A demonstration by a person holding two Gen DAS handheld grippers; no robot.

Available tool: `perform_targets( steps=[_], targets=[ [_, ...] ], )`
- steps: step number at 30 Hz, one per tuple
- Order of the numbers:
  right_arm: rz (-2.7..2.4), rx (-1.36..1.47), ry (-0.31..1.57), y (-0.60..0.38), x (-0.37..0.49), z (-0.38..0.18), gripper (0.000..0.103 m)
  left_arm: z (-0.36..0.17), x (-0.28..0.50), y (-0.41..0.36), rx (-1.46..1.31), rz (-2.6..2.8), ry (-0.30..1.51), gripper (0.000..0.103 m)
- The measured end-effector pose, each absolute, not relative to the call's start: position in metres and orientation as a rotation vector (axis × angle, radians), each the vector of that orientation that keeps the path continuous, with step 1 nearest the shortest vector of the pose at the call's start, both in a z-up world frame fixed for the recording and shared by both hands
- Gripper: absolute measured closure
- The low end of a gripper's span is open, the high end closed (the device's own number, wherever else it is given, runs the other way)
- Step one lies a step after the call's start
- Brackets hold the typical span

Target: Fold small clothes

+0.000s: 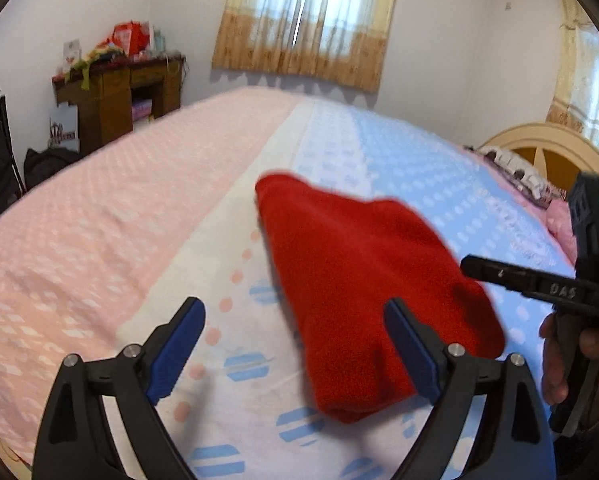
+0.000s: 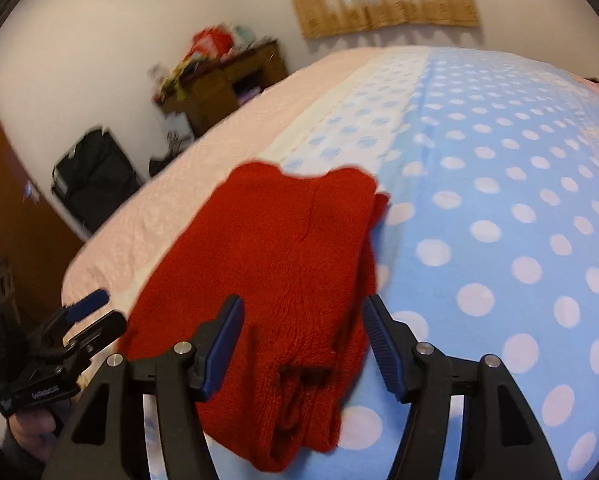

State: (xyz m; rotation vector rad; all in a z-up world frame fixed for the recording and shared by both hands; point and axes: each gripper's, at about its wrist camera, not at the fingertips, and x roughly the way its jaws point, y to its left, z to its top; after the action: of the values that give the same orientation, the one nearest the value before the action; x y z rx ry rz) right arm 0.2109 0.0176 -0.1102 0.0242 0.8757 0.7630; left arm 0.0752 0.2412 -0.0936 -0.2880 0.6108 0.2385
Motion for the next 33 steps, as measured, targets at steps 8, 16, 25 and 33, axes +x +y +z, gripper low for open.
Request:
perform_targets(
  steps=[8,16,25,33],
  targets=[
    [0.732,-0.059,0.676,0.014,0.162,-0.060,0.039,-0.058,0.062,0.231,-0.253,0.235,0.498,0.000],
    [0.708,-0.085,0.614,0.009,0.142,-0.044,0.038,-0.051,0.058,0.217,-0.227,0.200,0.480,0.000],
    [0.693,-0.068,0.598,0.002,0.136,-0.038,0.038,-0.049,0.055,0.214,-0.222,0.200,0.465,0.000],
    [0.697,-0.064,0.606,0.001,0.131,-0.038,0.038,-0.050,0.055,0.213,-0.225,0.205,0.472,0.000]
  ],
)
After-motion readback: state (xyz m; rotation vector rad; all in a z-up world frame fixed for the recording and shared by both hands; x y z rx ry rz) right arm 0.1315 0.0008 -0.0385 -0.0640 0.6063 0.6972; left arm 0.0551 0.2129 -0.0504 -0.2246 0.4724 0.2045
